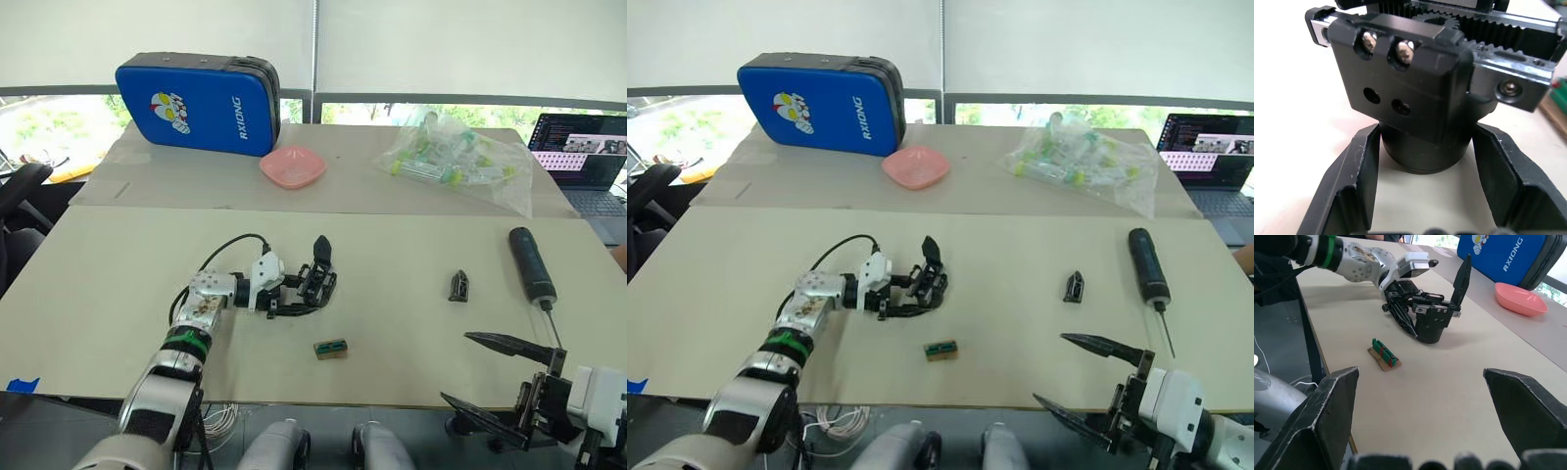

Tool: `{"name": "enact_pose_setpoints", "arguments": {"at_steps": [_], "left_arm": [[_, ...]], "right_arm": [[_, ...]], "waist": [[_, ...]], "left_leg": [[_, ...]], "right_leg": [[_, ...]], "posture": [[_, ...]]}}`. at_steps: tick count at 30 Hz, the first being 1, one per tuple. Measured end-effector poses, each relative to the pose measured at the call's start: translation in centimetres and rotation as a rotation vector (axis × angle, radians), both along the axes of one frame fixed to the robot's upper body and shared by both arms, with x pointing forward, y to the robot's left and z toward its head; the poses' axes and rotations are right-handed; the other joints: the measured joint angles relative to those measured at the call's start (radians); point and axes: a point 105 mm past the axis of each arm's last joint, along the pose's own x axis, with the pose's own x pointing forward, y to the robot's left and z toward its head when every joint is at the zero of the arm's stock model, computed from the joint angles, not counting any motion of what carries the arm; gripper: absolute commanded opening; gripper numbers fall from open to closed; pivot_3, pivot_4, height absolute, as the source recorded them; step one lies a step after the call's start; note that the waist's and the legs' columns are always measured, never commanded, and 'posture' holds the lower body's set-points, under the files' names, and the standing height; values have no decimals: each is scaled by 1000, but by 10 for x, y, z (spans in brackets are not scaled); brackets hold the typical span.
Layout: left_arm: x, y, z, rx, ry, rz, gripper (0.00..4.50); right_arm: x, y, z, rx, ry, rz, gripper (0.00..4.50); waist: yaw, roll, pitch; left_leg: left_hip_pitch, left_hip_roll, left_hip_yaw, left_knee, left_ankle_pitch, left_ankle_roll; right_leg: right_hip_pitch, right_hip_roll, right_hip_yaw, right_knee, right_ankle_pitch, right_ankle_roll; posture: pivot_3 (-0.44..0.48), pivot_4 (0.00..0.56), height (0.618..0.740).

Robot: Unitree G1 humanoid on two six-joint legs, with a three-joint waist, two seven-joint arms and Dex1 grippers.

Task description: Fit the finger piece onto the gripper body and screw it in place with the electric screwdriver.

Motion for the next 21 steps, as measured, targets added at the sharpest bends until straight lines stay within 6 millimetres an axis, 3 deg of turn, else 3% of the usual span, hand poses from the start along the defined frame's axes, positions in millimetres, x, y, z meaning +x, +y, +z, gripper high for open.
{"name": "enact_pose_setpoints", "arguments": {"at_steps": [9,21], "left_arm": [[-21,-8,-3,-13,28,165,2326],[-24,-11,-5,-14,36,217,2326]], "right_arm": [[8,5,-2,6,-14,23,4500],[12,9,-7,28,-9,36,4500]], "waist": [[1,3,-2],[3,6,-4]], "left_leg": [[1,0,0,-1,0,0],[2,0,0,-1,0,0]], "right_leg": [[1,0,0,0,0,0],[1,0,0,0,0,0]], "posture": [[0,150,740],[0,150,740]]}}
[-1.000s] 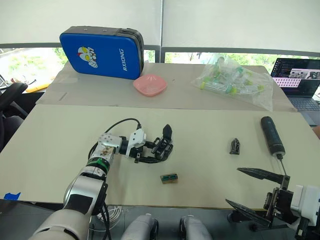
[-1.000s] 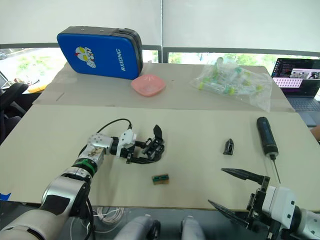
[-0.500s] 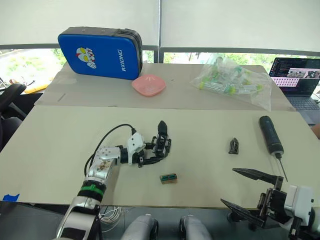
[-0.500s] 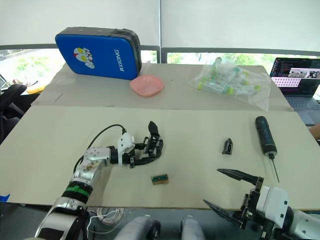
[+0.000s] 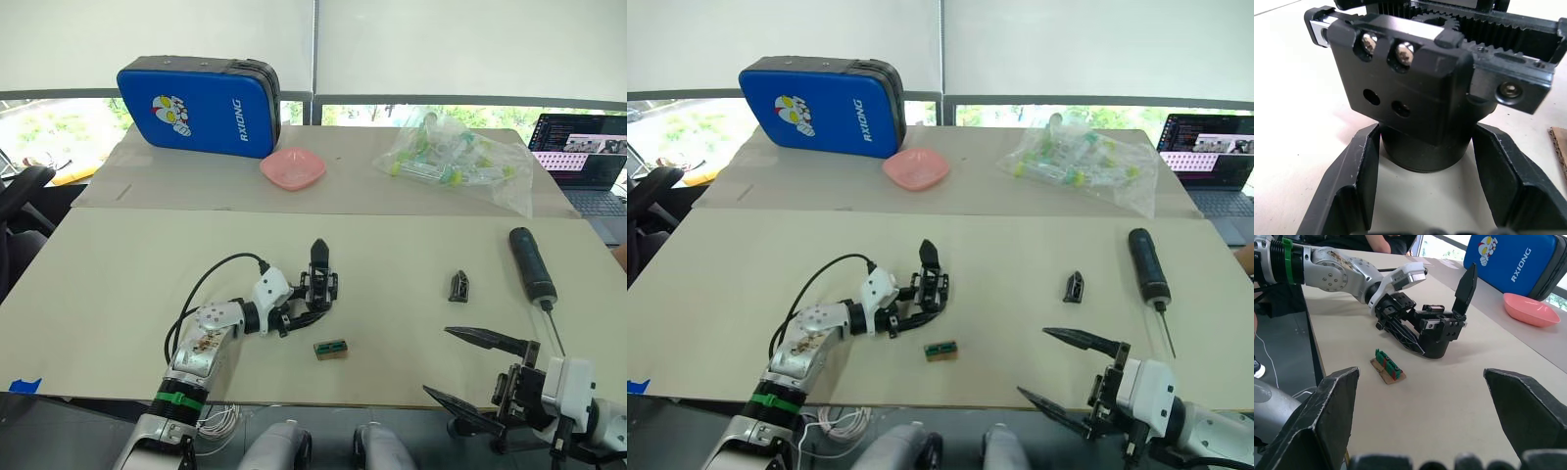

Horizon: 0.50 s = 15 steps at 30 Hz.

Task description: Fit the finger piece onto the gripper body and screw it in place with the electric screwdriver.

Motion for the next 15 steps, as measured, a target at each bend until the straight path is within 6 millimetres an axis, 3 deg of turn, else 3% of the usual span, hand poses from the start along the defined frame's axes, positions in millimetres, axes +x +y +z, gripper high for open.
{"name": "enact_pose_setpoints", "arguments": {"at_steps": [11,13,15], "left_arm": [[7,-3,-4,19,-15,-28,2326],[8,-2,-4,19,-7,-24,3377],[9,-2,-5,17,-3,-22,4131]], "right_arm": [[1,0,-1,4,3,-1,4500],[1,0,-1,3,3,-1,4500],[1,0,-1,3,4,-1,4500]], "waist": [[7,4,-2],[7,5,-3],[7,5,-3]], "left_leg": [[2,0,0,0,1,-1],[3,0,0,0,1,-1],[3,0,0,0,1,-1]], "right_leg": [[3,-1,0,0,-5,8],[3,-1,0,0,-5,8],[3,-1,0,1,-5,8]], "posture": [[0,150,740],[0,150,740],[0,150,740]]}}
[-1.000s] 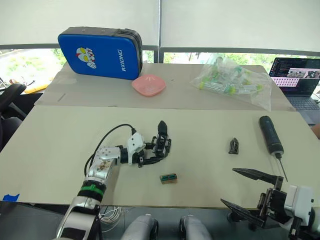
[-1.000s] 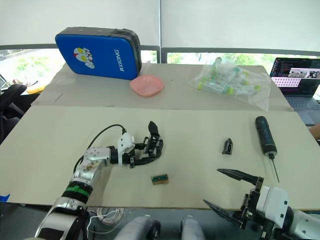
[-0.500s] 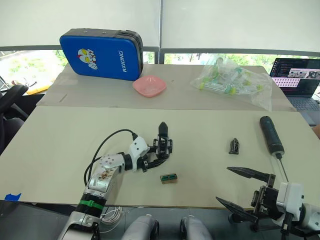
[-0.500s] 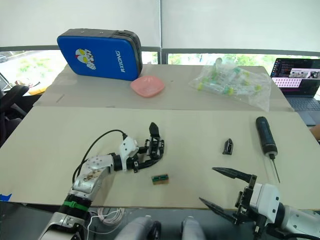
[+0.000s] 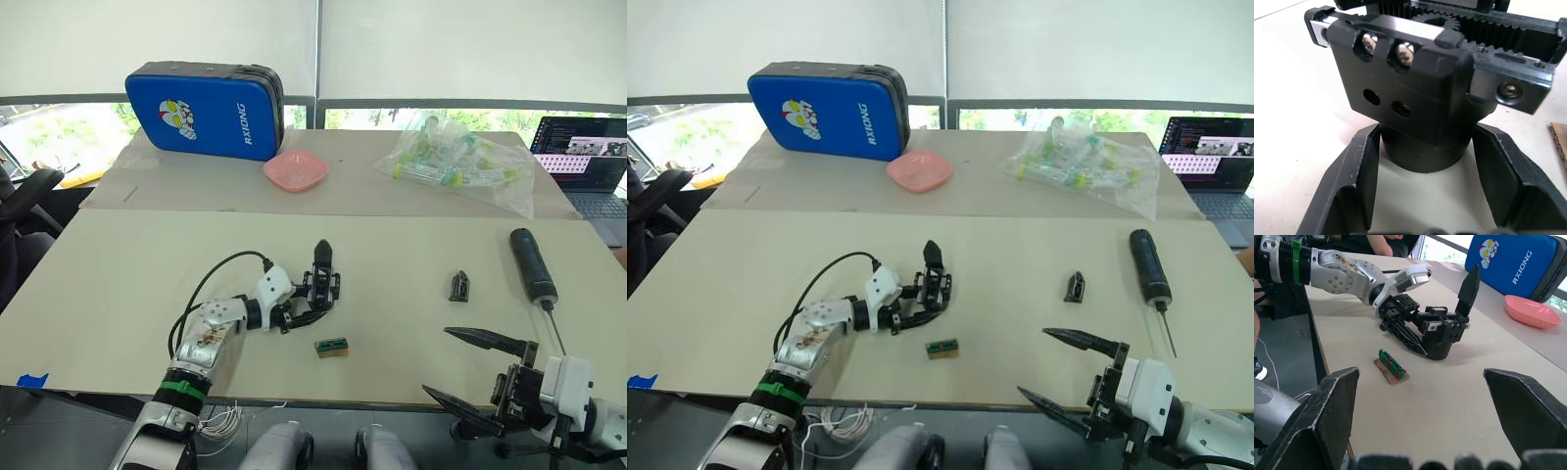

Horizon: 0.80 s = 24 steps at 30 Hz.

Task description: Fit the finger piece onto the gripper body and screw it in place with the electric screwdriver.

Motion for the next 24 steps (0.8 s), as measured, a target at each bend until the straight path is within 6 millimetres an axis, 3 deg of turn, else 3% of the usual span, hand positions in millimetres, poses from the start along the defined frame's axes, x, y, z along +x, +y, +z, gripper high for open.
{"name": "enact_pose_setpoints", "arguments": {"at_steps": [1,9,17,24], "left_arm": [[0,0,0,0,0,0,4420],[-7,16,2,-15,15,2,4420],[-30,93,5,17,34,44,4420],[-36,105,59,-129,-78,-39,4420]], "right_arm": [[0,0,0,0,0,0,4500],[-2,-4,-1,0,9,-25,4500],[-7,-39,5,75,-29,-348,4500],[-21,-50,-4,118,-17,-550,4500]], "waist": [[0,0,0],[-16,0,0],[-31,-1,1],[-11,-4,3]], "left_leg": [[0,0,0,0,0,0],[0,1,0,-2,0,0],[3,1,0,-14,1,-2],[2,1,0,-14,1,-2]], "right_leg": [[0,0,0,0,0,0],[-2,1,1,0,-1,-3],[-3,1,2,0,-2,-11],[-3,0,2,0,-6,-6]], "posture": [[0,150,740],[0,150,740],[0,150,740],[0,150,740]]}}
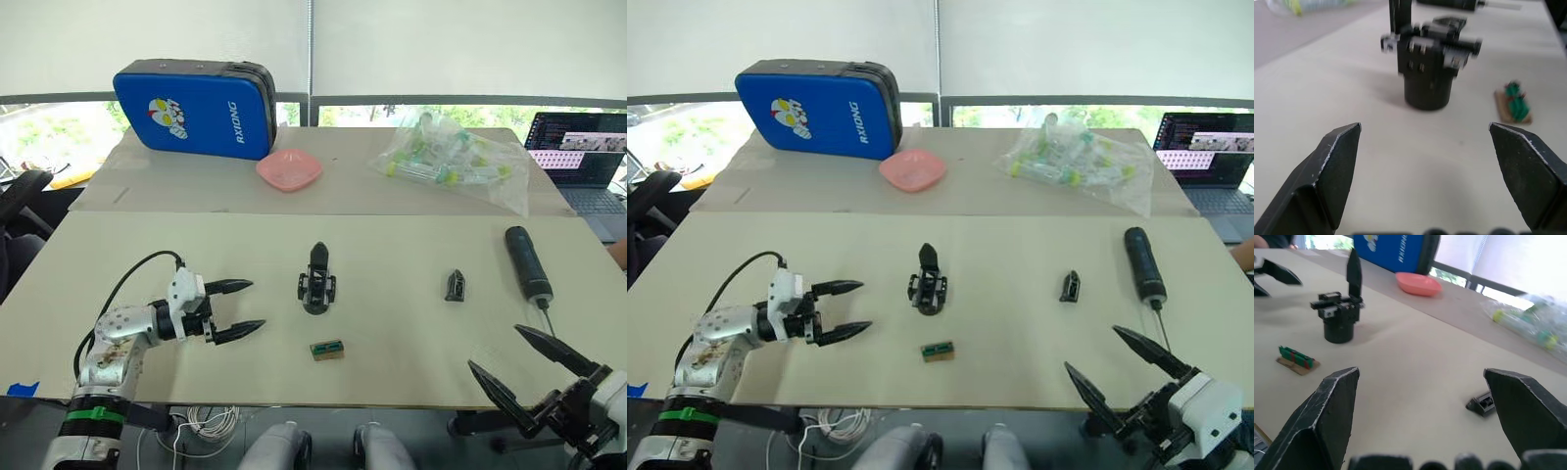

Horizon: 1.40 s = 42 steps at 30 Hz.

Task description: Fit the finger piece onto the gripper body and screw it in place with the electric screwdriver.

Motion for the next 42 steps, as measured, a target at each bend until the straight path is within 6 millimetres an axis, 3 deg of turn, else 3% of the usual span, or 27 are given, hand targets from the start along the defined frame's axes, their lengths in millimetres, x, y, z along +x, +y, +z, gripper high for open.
{"name": "enact_pose_setpoints", "arguments": {"at_steps": [3,6,11,17,21,29,33,37,42], "left_arm": [[9,4,30,-64,-22,11,4420],[14,-5,54,-107,-48,-25,4420],[16,-17,70,-138,-45,-81,4420],[9,-31,69,-119,9,-165,4420],[4,-48,78,-106,-17,-236,4420],[-3,-59,84,-119,-53,-233,4420],[-2,-57,77,-116,-37,-198,4420],[-3,-56,74,-116,-29,-181,4420],[-8,-57,69,-105,-22,-185,4420]], "right_arm": [[2,-8,-7,-22,8,-136,4500],[16,-15,-9,-34,49,-236,4500],[53,-21,1,-1,186,-315,4500],[104,-8,23,26,402,-262,4500],[140,-14,35,46,583,-347,4500],[178,-15,14,145,806,-434,4500],[190,-14,5,208,884,-461,4500],[192,-14,-9,193,964,-493,4500],[194,-16,-13,182,988,-517,4500]], "waist": [[-1,0,0],[-5,0,0],[-14,-1,1],[-21,-3,3],[-21,-9,6],[-24,-9,6],[-27,-9,6],[-26,-9,6],[-27,-9,6]], "left_leg": [[0,0,0,0,0,0],[1,-1,1,0,1,-1],[0,-1,1,0,2,-4],[-2,0,0,-1,3,-4],[-8,0,-1,-1,4,-4],[-20,-2,0,-1,10,0],[-20,-2,0,-1,11,-1],[-20,-2,0,-1,11,-2],[-18,-1,0,-1,9,1]], "right_leg": [[-1,0,0,1,0,0],[-1,0,0,1,1,0],[-3,1,0,1,5,-7],[-1,0,-1,0,6,-9],[-5,0,-3,-1,8,-11],[-17,0,-2,0,10,-11],[-17,0,-2,-2,10,-11],[-16,0,-2,-1,10,-11],[-16,0,-3,0,11,-13]], "posture": [[0,150,740],[0,150,740],[0,150,740],[0,150,740],[0,150,740],[0,150,740],[0,150,740],[0,150,740],[0,150,740]]}}
